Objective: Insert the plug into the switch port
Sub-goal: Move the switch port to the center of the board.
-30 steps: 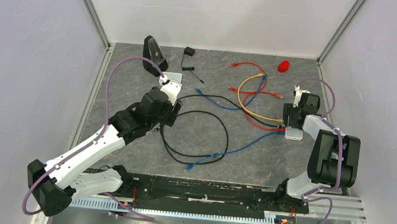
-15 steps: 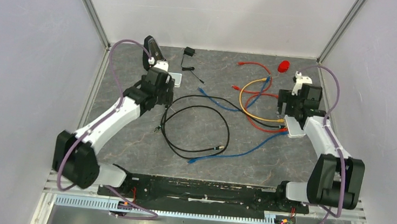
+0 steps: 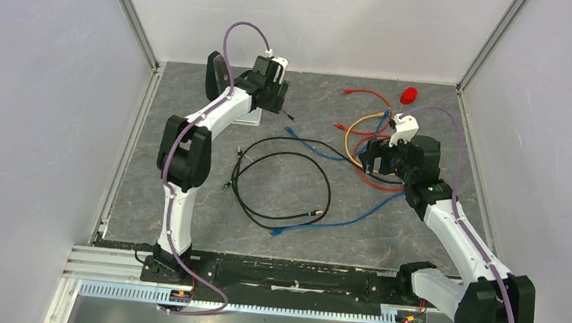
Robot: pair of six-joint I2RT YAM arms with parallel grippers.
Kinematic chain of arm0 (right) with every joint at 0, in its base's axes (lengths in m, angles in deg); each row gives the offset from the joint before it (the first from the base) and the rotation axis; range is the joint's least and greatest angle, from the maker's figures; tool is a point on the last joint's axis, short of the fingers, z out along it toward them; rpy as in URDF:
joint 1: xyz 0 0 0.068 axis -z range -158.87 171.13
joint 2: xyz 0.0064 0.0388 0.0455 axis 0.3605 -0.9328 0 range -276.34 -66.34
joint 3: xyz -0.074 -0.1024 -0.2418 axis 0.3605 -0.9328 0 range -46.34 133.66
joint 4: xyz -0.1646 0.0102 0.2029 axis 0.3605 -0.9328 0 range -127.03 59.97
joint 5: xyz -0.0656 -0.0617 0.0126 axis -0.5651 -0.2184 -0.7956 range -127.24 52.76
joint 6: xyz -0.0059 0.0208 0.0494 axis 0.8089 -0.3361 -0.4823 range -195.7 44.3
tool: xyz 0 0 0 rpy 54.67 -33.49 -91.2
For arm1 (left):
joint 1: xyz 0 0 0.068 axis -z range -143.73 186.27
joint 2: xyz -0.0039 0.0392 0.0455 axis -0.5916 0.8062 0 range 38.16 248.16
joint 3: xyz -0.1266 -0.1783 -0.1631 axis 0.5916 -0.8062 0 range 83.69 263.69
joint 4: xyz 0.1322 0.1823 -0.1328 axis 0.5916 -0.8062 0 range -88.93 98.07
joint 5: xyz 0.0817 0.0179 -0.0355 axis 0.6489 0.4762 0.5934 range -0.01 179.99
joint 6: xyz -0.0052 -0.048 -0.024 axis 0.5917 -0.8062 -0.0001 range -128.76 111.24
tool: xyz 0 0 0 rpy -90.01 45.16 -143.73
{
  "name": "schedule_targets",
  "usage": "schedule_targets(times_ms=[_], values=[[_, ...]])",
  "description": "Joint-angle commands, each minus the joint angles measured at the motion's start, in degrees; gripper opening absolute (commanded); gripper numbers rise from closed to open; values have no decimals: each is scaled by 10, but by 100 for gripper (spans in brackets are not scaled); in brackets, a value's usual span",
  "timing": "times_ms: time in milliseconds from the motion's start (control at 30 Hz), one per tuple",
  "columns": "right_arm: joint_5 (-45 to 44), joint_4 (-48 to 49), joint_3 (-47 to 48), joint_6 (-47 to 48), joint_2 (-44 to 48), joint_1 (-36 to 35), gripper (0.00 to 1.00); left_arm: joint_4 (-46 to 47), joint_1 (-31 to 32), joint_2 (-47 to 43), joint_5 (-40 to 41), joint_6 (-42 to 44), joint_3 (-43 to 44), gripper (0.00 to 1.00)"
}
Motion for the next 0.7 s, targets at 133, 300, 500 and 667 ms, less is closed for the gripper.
schedule_targets(times_ms=[133, 300, 500, 667], values=[[7, 64, 11, -8, 43, 0, 87, -64, -19, 157, -21, 73, 212, 74], [-15, 53, 18, 1, 40, 0, 87, -106, -41, 203, -20, 74, 273, 74], [-17, 50, 30, -3, 33, 0, 87, -145, -47, 214, -8, 94, 271, 74], [-13, 45, 33, -12, 40, 0, 87, -180, -56, 222, -2, 88, 260, 72]])
